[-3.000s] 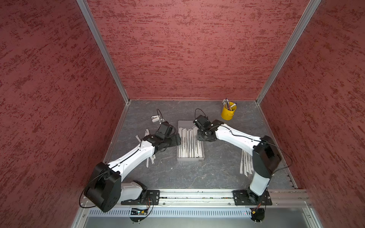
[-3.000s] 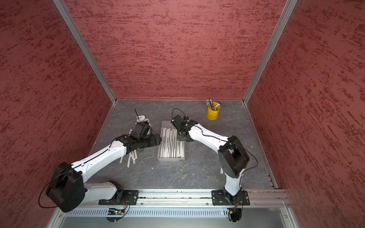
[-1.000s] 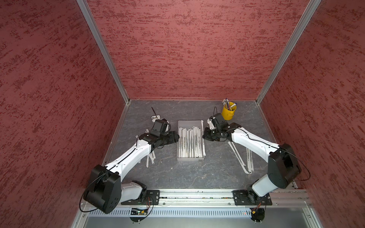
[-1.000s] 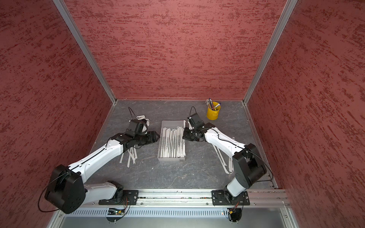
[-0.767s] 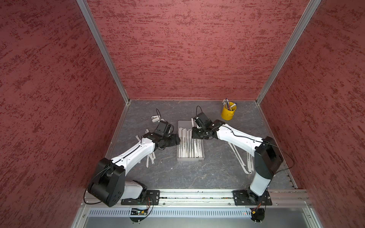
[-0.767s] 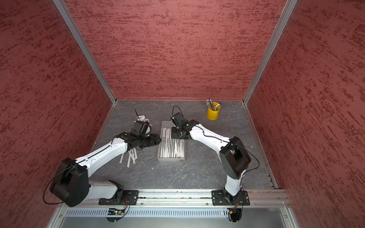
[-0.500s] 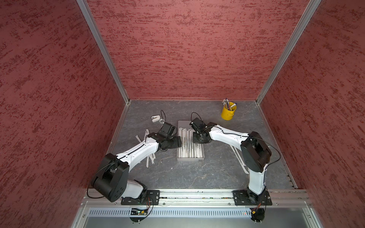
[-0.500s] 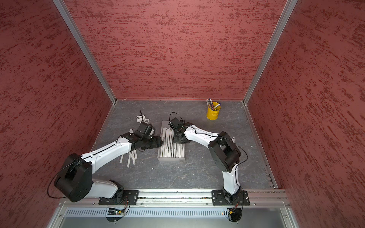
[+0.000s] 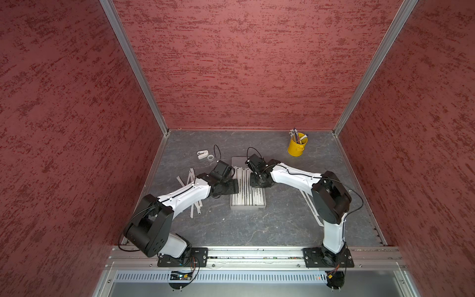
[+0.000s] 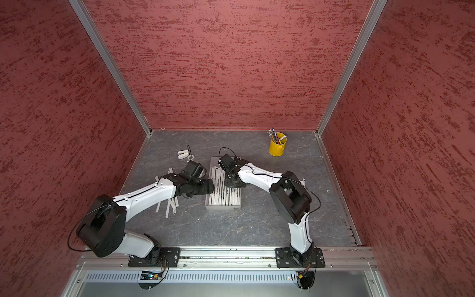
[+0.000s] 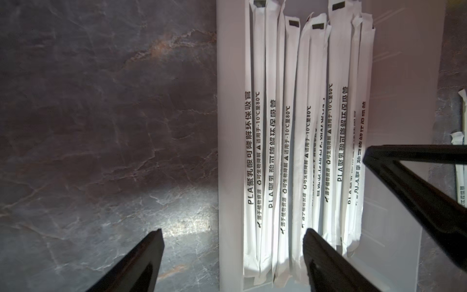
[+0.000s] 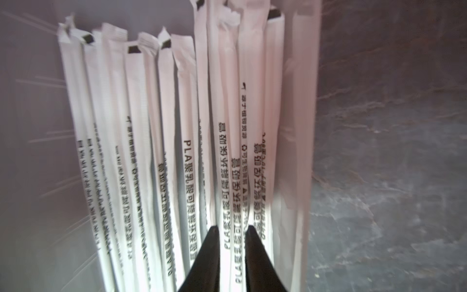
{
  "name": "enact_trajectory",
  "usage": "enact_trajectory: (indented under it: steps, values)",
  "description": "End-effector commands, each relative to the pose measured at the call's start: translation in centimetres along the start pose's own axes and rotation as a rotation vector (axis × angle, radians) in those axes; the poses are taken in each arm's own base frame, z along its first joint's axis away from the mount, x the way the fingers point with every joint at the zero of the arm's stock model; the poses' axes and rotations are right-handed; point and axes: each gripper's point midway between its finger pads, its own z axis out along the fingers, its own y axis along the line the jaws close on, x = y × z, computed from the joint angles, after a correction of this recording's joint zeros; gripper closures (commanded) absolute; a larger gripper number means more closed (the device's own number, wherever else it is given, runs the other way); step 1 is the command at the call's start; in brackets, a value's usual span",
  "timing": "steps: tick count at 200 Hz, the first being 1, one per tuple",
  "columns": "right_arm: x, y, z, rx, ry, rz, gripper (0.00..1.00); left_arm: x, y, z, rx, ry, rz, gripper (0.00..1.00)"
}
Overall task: Put the straws into the storage box
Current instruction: Place the straw in the storage box, then pick up the straw from the center of the board.
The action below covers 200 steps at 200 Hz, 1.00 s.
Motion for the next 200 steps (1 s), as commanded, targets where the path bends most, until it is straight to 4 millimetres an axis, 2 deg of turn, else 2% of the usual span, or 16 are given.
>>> enact_trajectory:
  steps: [1, 13, 35, 45, 49, 62, 84, 108, 131, 147, 200]
  values:
    - [-0.7, -1.5, -5.1, -0.068, -0.048, 0.025, 0.74, -2.3, -0.5, -2.6, -0.001, -0.103, 0.022, 0.05]
    - [-0.4, -3.6, -6.4, -0.089, -0.04, 0.073, 0.74, -3.0, -0.6, -3.7, 0.008, -0.145, 0.029, 0.02]
    - [0.8, -10.8, -7.1, 0.013, -0.035, 0.156, 0.74, -4.1, -2.5, -5.4, 0.086, -0.211, 0.045, 0.01]
    - [2.1, -14.5, -6.6, 0.086, -0.004, 0.189, 0.75, -4.3, -4.2, -6.0, 0.145, -0.23, 0.068, 0.01]
    - [2.2, -15.5, -7.0, 0.1, -0.013, 0.199, 0.75, -4.3, -5.0, -6.2, 0.169, -0.236, 0.08, 0.01]
    - [3.5, -19.4, -6.8, 0.178, 0.011, 0.232, 0.75, -4.0, -8.0, -6.6, 0.245, -0.235, 0.129, 0.01]
    - [4.8, -23.2, -6.3, 0.243, 0.042, 0.28, 0.74, -2.4, -13.4, -6.0, 0.342, -0.183, 0.211, 0.01]
    - [5.2, -24.9, -4.8, 0.266, 0.069, 0.314, 0.73, 0.2, -17.7, -3.5, 0.384, -0.102, 0.276, 0.02]
    - [5.4, -24.8, -3.4, 0.254, 0.089, 0.319, 0.74, 2.4, -20.0, -1.7, 0.385, -0.041, 0.327, 0.02]
    - [5.6, -24.7, -2.5, 0.252, 0.107, 0.322, 0.75, 3.1, -20.6, -1.2, 0.385, -0.025, 0.346, 0.02]
    - [5.4, -25.5, -1.3, 0.299, 0.118, 0.31, 0.74, 3.7, -20.5, -0.4, 0.377, -0.002, 0.352, 0.02]
